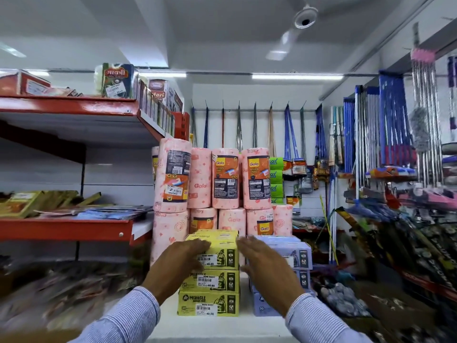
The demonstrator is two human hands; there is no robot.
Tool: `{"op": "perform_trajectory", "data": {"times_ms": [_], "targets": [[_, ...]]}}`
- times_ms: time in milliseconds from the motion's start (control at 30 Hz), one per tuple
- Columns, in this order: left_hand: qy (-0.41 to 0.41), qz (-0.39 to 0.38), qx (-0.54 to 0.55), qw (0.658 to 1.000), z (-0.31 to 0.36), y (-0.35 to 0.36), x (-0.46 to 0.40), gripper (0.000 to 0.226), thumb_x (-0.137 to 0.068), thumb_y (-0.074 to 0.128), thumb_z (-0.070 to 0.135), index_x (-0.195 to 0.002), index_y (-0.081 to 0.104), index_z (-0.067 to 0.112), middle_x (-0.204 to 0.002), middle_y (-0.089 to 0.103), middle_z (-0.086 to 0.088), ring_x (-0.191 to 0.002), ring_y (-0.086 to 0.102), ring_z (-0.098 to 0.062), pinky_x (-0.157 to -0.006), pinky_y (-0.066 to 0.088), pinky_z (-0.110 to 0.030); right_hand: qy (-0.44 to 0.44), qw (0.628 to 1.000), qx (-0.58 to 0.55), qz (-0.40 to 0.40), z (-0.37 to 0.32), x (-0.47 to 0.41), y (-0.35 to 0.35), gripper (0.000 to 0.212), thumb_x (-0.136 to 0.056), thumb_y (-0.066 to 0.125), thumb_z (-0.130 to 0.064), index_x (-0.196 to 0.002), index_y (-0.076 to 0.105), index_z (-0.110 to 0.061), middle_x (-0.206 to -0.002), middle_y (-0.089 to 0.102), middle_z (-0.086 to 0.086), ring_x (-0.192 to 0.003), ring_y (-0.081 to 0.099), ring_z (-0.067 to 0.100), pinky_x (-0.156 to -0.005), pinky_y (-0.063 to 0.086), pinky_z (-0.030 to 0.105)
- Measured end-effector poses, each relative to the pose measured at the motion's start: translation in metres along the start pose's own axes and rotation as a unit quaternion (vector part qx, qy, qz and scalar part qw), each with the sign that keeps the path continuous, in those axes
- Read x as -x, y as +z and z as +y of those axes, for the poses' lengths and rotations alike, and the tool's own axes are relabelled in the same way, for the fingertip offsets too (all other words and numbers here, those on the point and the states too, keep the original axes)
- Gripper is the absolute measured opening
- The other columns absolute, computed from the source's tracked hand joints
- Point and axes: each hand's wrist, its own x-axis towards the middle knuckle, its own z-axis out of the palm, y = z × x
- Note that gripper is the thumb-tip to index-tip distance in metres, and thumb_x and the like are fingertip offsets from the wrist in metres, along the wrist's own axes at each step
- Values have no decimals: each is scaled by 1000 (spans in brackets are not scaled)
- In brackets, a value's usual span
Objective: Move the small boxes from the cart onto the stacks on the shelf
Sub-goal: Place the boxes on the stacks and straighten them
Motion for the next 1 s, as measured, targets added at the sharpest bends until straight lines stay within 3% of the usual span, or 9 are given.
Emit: {"op": "perform_trajectory", "data": {"times_ms": [133,400,500,600,700,800,900,1000], "targets": [[33,30,-30,999,-7,0,8,47,-88,67,6,-130,56,24,-131,61,-1,-113,58,-14,-93,50,-26,-20,1000,6,-6,-19,-16,26,65,-91,63,-14,-146,29,-23,-155,31,2,-144,19,25,-112,32,46],[42,35,-10,998,-27,5,9,50,-89,65,7,-133,53,28,-137,57,3,-116,55,-8,-86,41,-7,7,999,-45,-16,-25,-21,49,65,-95,54,-6,-148,25,-28,-157,26,-4,-143,17,19,-114,24,37],[49,40,-13,998,-29,7,8,54,-86,68,5,-134,53,26,-138,57,1,-119,56,-12,-94,49,-21,11,999,-45,-13,-25,-21,51,64,-95,53,-7,-148,24,-29,-157,25,-5,-143,17,18,-114,25,37],[52,45,-6,998,-31,10,7,53,-88,65,6,-135,51,26,-142,53,-1,-128,49,-14,-105,44,-28,10,999,-38,-11,-24,-22,54,65,-95,54,-6,-148,24,-27,-157,25,-3,-144,17,20,-113,27,39],[62,55,-20,996,-34,16,9,55,-93,59,8,-140,43,29,-152,39,0,-140,26,-10,-115,26,-31,4,1000,6,-20,-24,-19,59,67,-92,61,-13,-148,25,-23,-156,29,2,-143,22,27,-112,31,45],[122,56,-117,984,-34,19,12,62,-92,61,15,-146,32,24,-156,28,0,-143,7,-11,-117,2,-36,1,998,69,1,-25,-11,58,74,-83,72,-28,-145,33,-18,-151,39,8,-139,32,31,-111,34,49],[165,66,-211,961,-21,22,12,68,-88,66,24,-146,30,18,-156,29,-5,-146,13,-23,-119,4,-48,-2,994,100,55,-20,2,48,72,-88,58,-37,-148,24,-17,-157,22,10,-145,16,32,-115,20,53],[181,82,-221,955,3,31,6,73,-88,65,27,-148,24,15,-157,21,-7,-147,11,-27,-112,9,-47,15,989,130,63,0,17,33,67,-95,38,-35,-151,8,-16,-160,5,12,-146,-2,31,-111,9,54]]}}
